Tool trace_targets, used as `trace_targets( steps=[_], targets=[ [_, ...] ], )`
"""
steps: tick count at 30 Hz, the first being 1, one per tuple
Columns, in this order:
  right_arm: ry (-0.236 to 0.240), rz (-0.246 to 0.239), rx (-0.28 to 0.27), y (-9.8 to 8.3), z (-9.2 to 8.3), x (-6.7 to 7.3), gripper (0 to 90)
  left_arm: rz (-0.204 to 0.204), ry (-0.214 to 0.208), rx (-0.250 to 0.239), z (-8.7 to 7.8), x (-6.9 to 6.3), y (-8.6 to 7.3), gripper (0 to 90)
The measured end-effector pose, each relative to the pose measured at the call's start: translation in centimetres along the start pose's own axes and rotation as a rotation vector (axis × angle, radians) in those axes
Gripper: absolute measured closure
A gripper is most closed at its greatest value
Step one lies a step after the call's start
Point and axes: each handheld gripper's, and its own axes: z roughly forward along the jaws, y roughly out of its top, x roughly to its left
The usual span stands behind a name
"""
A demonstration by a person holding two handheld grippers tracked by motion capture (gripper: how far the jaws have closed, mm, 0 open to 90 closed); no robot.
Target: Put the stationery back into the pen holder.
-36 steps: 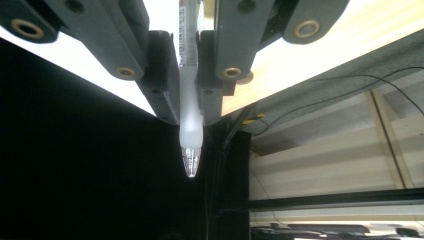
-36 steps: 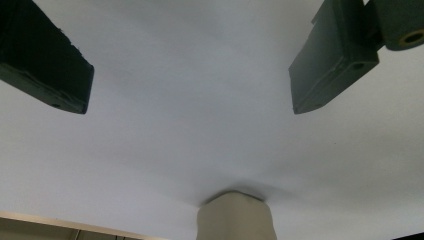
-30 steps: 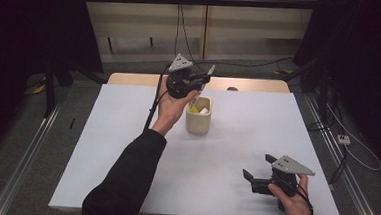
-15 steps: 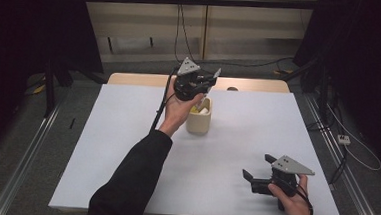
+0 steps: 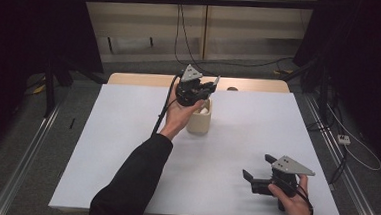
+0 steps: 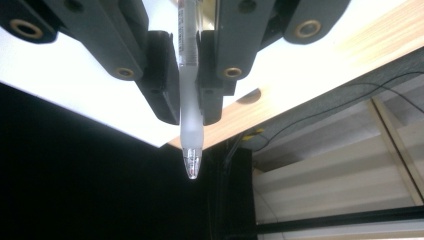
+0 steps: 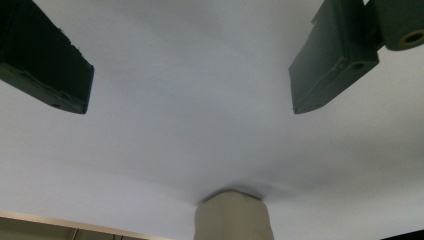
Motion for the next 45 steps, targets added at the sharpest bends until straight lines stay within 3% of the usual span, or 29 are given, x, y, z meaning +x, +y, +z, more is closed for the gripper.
trace_targets(
  steps=[4,7,14,16,19,21,26,30,31,38,45],
  targets=[
    [0.001,0.000,0.002,0.0,0.0,0.0,4.2,0.007,-0.005,0.027,-0.1,-0.1,-0.1,79.6],
    [-0.002,-0.001,0.003,0.0,0.0,0.0,4.2,0.001,0.014,0.028,-0.3,0.0,-0.2,76.0],
    [0.005,0.002,-0.001,0.0,0.0,0.1,4.1,-0.049,0.023,0.050,-1.2,0.6,-0.8,49.4],
    [0.001,0.005,0.001,0.0,0.1,0.0,4.2,-0.050,0.002,0.060,-1.5,0.7,-0.7,39.7],
    [0.003,-0.003,0.003,0.0,0.0,0.1,4.1,-0.011,0.008,0.091,-2.2,0.8,-0.6,36.0],
    [0.000,0.003,0.002,0.1,0.1,0.1,4.1,-0.040,-0.003,0.097,-3.0,1.0,-0.7,28.5],
    [-0.003,0.005,0.000,0.1,0.1,0.1,4.1,-0.028,0.018,0.116,-4.6,1.4,-0.8,15.4],
    [-0.006,0.000,0.004,0.1,0.1,0.1,4.1,-0.078,0.090,0.130,-6.0,1.5,-0.7,9.6],
    [-0.007,-0.003,0.004,0.1,0.2,0.1,4.1,-0.085,0.088,0.133,-6.2,1.6,-0.7,9.6],
    [-0.008,-0.001,0.004,0.1,0.2,0.0,4.1,-0.038,0.087,0.135,-8.2,1.4,-1.5,6.6],
    [-0.009,-0.002,0.005,0.1,0.3,0.0,4.1,-0.027,0.107,0.159,-10.0,1.6,-3.2,5.8]
  ],
)
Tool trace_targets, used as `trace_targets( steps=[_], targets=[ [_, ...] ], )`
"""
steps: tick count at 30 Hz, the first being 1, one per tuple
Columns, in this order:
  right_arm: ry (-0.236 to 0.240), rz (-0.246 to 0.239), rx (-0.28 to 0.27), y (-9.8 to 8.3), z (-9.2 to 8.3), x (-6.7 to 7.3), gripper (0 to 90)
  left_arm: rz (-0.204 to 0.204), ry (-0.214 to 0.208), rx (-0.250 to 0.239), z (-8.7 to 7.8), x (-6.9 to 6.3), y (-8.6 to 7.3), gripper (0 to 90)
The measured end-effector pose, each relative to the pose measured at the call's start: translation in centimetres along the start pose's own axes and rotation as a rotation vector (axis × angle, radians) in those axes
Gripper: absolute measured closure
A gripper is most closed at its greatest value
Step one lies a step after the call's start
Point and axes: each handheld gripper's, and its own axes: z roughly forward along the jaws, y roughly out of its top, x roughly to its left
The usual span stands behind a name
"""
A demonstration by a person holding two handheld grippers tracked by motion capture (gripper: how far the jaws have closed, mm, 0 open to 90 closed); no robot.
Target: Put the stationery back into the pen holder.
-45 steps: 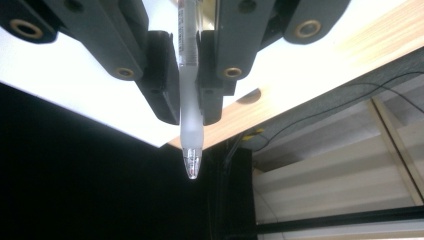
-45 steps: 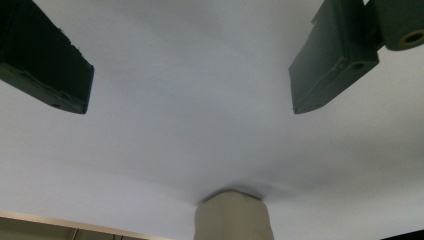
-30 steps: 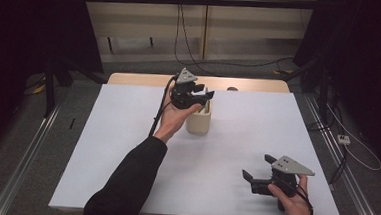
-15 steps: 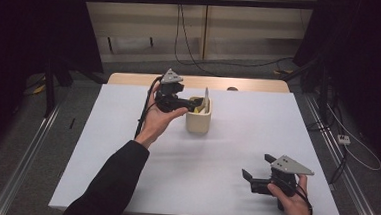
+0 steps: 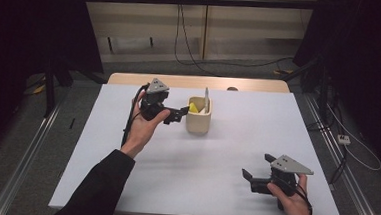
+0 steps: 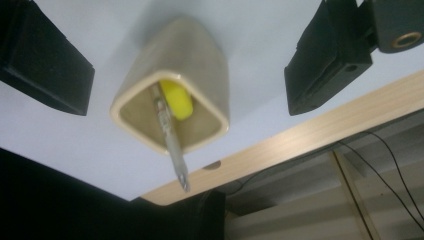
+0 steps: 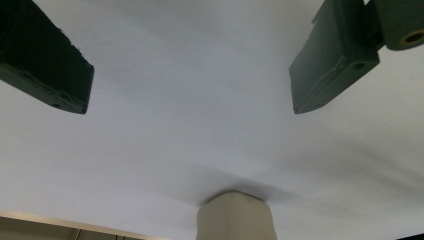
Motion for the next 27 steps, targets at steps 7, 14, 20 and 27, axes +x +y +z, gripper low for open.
trace_targets(
  steps=[7,14,20,27],
  targets=[
    [-0.001,0.002,0.001,0.0,0.1,0.0,4.1,0.014,0.021,0.003,-1.7,-0.1,-1.4,5.9],
    [-0.004,0.001,0.004,0.0,0.2,0.0,4.1,0.024,0.039,-0.005,-3.8,-0.4,-2.5,6.3],
    [-0.006,0.001,0.004,0.1,0.2,0.0,4.1,0.024,0.015,-0.021,-5.0,-0.6,-3.4,6.3],
    [-0.007,-0.001,0.006,0.0,0.2,0.0,4.1,0.071,0.018,0.005,-6.4,-1.6,-4.5,6.3]
  ],
)
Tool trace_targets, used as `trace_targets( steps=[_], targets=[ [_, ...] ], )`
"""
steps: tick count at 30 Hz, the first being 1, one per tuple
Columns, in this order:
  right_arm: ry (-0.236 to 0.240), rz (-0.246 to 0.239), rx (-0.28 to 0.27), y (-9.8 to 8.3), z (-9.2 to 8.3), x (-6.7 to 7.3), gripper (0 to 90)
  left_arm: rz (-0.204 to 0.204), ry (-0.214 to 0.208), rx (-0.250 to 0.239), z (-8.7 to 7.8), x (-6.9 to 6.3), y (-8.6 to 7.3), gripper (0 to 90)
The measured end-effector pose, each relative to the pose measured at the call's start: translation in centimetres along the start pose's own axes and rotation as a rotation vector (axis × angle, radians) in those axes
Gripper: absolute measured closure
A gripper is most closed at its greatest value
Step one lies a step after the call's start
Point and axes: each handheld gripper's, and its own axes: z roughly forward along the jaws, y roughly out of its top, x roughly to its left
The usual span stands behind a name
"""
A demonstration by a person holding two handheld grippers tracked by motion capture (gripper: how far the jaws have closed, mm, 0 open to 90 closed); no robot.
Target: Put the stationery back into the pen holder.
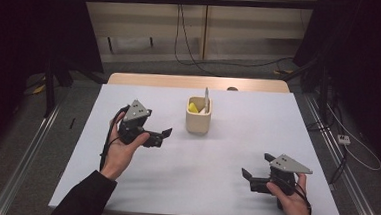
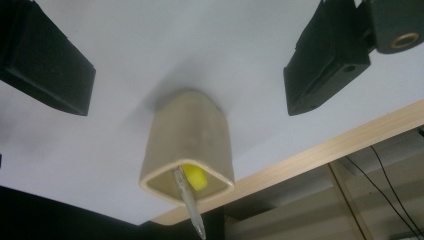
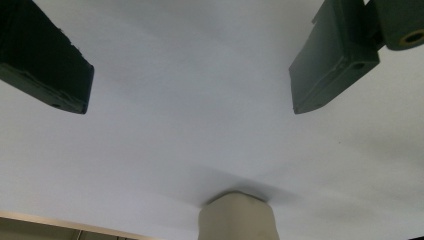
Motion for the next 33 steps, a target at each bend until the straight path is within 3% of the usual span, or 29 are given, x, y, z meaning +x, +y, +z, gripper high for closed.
trace_targets(
  steps=[4,12,22,30,33],
  targets=[
    [0.000,-0.001,0.000,0.0,0.0,0.0,4.1,-0.007,0.031,0.012,-0.9,0.1,-0.9,6.3],
    [-0.006,0.003,0.002,0.0,0.1,0.0,4.1,-0.040,0.042,0.036,-2.3,-0.3,-3.1,6.0],
    [-0.007,0.003,0.005,0.0,0.2,0.1,4.1,-0.030,0.065,0.066,-3.4,-0.3,-5.2,5.9],
    [-0.006,-0.003,0.007,0.1,0.2,0.2,4.2,-0.071,0.132,0.024,-4.6,0.1,-6.8,5.5],
    [-0.007,-0.001,0.006,0.0,0.2,0.1,4.1,-0.087,0.133,0.024,-5.1,0.0,-7.6,5.4]
  ],
)
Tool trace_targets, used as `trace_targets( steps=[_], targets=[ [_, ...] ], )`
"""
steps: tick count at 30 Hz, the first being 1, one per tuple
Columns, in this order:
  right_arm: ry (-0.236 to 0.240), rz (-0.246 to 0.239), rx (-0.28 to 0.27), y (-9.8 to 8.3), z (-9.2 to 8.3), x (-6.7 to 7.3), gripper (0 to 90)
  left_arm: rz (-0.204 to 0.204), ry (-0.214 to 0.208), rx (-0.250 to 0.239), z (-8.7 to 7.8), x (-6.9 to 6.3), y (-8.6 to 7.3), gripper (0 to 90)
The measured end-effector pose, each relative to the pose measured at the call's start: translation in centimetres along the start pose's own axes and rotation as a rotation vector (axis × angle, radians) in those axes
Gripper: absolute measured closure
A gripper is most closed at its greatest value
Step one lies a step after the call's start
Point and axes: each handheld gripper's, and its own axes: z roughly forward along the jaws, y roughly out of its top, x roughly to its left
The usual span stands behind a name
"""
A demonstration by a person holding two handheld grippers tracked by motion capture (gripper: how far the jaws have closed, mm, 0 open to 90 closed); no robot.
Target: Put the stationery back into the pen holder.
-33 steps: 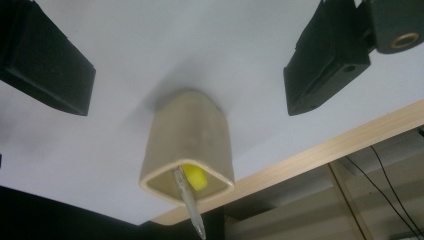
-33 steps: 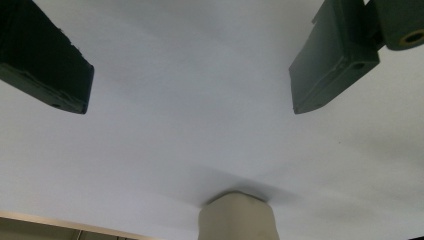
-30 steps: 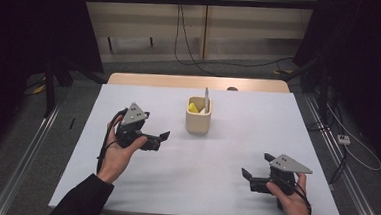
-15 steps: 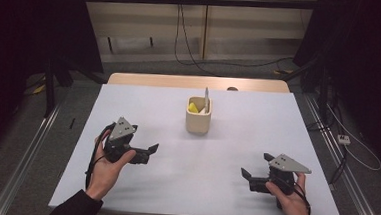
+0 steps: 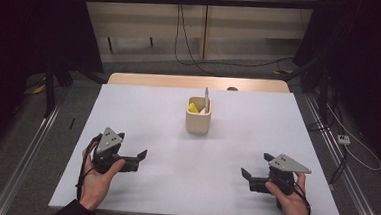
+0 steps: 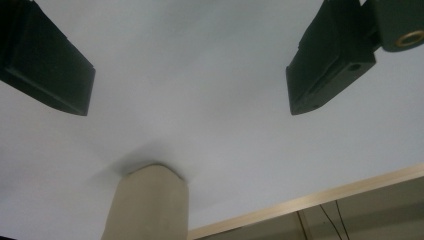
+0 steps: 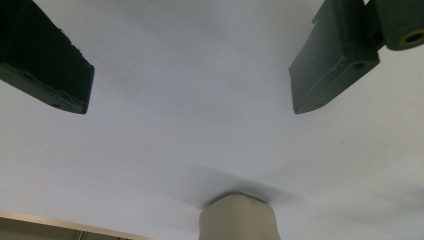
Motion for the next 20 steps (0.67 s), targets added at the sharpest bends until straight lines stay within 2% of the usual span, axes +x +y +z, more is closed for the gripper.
trace_targets(
  steps=[4,8,10,11,12,16,20],
  targets=[
    [0.003,-0.002,0.000,0.0,0.0,0.0,4.2,-0.003,-0.003,0.017,-0.2,-0.1,-1.1,5.4],
    [-0.004,-0.004,0.001,0.0,-0.1,0.0,4.1,0.016,-0.003,0.028,0.0,-0.4,-2.3,5.4],
    [-0.007,-0.006,-0.003,0.0,-0.2,0.1,4.2,-0.007,-0.022,0.013,0.0,-0.4,-2.7,5.4],
    [-0.007,-0.007,-0.004,0.0,-0.2,0.1,4.1,-0.016,-0.012,0.009,0.0,-0.5,-2.8,5.3],
    [-0.006,-0.007,-0.007,0.1,-0.2,0.2,4.2,-0.011,0.004,0.012,0.0,-0.5,-2.9,5.2],
    [-0.016,-0.001,-0.016,0.1,-0.3,0.0,4.5,-0.010,-0.024,0.010,0.0,-0.8,-2.9,4.9],
    [-0.016,0.001,-0.018,0.1,-0.3,0.0,4.5,0.004,-0.025,0.029,0.4,-1.0,-2.9,4.9]
  ],
)
